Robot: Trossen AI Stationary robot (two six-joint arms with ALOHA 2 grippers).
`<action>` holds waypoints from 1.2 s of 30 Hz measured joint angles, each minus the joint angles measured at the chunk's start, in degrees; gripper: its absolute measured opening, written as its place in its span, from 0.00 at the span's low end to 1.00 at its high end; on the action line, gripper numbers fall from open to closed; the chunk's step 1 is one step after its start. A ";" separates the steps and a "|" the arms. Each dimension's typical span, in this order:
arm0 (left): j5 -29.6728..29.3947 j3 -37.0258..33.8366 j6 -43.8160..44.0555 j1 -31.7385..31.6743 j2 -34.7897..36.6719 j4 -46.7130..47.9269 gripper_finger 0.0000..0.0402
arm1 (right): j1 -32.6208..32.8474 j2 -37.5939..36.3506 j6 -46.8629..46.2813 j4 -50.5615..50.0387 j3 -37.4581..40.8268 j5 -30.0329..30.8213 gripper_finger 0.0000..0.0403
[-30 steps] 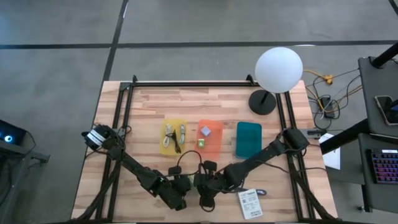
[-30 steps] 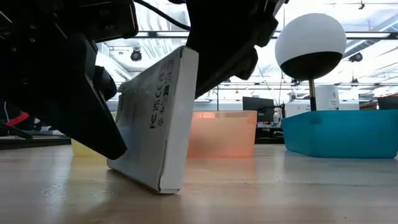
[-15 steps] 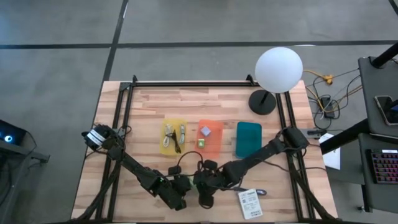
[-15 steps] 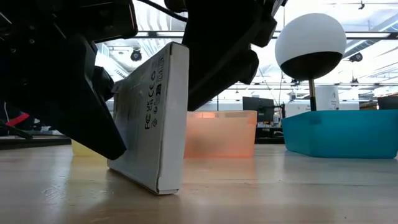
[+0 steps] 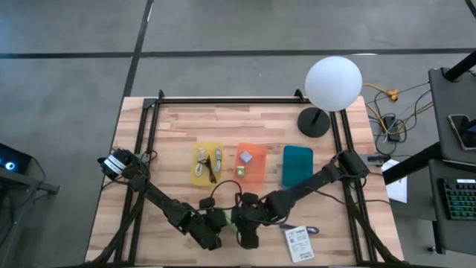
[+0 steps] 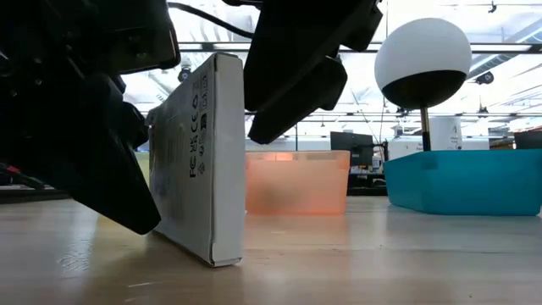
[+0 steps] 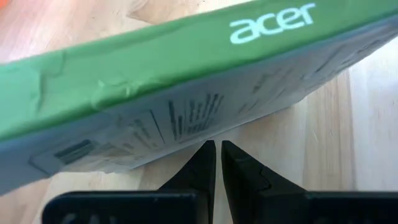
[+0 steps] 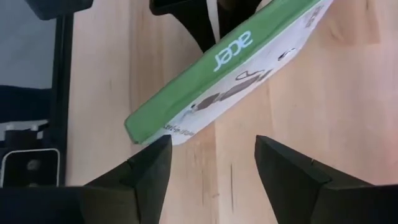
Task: Pick and place items into bin
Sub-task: Put the top white card reader box into the blue bin
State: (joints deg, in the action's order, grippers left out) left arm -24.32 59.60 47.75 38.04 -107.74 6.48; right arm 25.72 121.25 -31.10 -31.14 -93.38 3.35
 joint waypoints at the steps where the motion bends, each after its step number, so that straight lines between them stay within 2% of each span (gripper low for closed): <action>1: 0.00 -0.01 0.00 0.00 0.00 -0.02 0.03 | -0.14 0.00 0.03 0.00 -0.02 -0.41 0.54; 20: -0.73 -0.01 -0.09 -0.07 0.00 -1.54 0.03 | -0.92 -0.43 -2.64 0.03 -0.04 -7.47 0.54; 26: -1.11 -0.01 -0.11 -0.07 0.00 -1.55 0.03 | -0.88 -1.51 -9.47 0.40 -0.07 -5.80 0.54; 36: -1.11 -0.01 -0.11 -0.07 0.00 -1.55 0.03 | -1.74 -0.25 -12.60 7.08 0.83 -4.24 0.54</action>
State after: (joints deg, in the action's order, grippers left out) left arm -25.43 59.59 47.64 37.98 -107.74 4.93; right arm 23.98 121.00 -43.70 -24.06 -92.55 -0.89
